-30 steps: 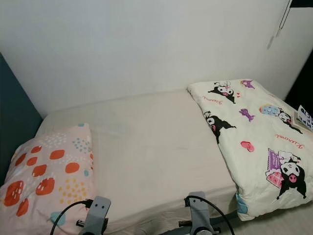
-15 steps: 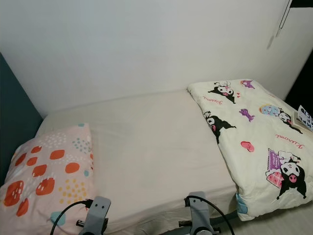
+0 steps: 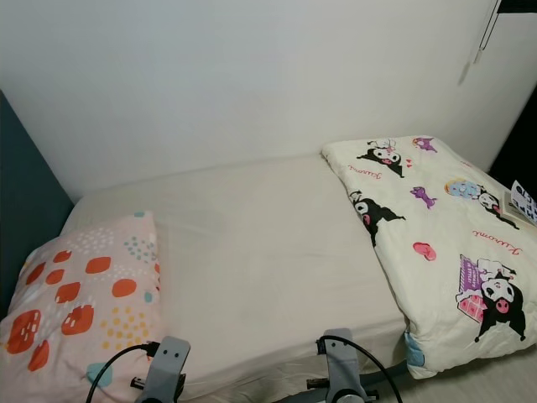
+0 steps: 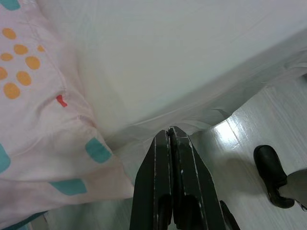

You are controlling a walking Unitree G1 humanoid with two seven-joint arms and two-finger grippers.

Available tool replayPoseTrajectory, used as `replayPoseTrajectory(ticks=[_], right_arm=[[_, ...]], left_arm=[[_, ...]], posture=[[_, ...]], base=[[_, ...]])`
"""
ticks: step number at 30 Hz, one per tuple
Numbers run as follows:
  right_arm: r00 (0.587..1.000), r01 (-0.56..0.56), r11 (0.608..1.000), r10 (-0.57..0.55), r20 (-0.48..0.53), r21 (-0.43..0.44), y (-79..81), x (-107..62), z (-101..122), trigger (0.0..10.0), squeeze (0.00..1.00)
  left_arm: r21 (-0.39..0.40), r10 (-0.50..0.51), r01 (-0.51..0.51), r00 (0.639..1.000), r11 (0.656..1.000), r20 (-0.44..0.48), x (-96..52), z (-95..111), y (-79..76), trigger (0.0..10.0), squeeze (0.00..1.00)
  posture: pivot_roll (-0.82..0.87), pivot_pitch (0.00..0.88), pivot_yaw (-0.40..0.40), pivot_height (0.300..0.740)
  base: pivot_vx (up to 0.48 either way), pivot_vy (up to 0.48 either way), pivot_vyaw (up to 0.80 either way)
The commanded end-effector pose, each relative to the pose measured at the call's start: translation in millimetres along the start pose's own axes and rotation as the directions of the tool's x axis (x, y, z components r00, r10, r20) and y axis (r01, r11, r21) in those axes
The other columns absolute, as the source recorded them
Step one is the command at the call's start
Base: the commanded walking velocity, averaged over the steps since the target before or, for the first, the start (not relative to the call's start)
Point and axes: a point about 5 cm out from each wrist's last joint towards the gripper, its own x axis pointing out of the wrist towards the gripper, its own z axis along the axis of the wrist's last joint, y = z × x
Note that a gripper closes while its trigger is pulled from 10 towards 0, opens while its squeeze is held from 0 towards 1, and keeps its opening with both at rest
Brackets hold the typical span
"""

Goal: Clean up the room

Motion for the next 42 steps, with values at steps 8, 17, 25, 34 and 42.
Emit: replayPoseTrajectory(ticks=[8,17,25,34,42], right_arm=[[1.0,-0.002,1.0,0.002,-0.015,-0.005,2.8,-1.0,-3.5,10.0,0.0],[1.0,0.001,1.0,-0.001,-0.012,-0.003,3.0,-0.6,-2.3,10.0,0.0],[1.0,-0.001,1.0,0.001,-0.014,-0.001,3.9,0.0,-1.3,10.0,0.0],[1.0,0.0,1.0,0.0,-0.016,0.0,3.5,-0.1,-1.8,10.0,0.0],[1.0,0.001,1.0,-0.001,-0.016,-0.002,2.8,0.1,-1.4,10.0,0.0]], left_arm=[[-0.001,-0.011,0.011,1.0,1.0,-0.002,1.7,2.3,-3.2,10.0,0.0],[0.01,-0.007,0.007,1.0,1.0,-0.007,1.0,0.6,-0.2,10.0,0.0],[0.007,0.0,0.0,1.0,1.0,-0.011,0.5,-0.7,1.8,10.0,0.0],[0.006,-0.005,0.005,1.0,1.0,-0.009,1.2,0.6,0.4,10.0,0.0],[0.004,-0.004,0.004,1.0,1.0,-0.007,1.4,1.2,-0.2,10.0,0.0]], posture=[[-0.01,0.092,0.008,0.74],[-0.01,0.089,0.012,0.74],[-0.01,0.089,0.009,0.74],[-0.01,0.091,0.01,0.74],[-0.01,0.093,0.008,0.74]], base=[[0.0,0.0,0.0],[0.0,0.0,0.0],[0.0,0.0,0.0],[0.0,0.0,0.0],[0.0,0.0,0.0]])
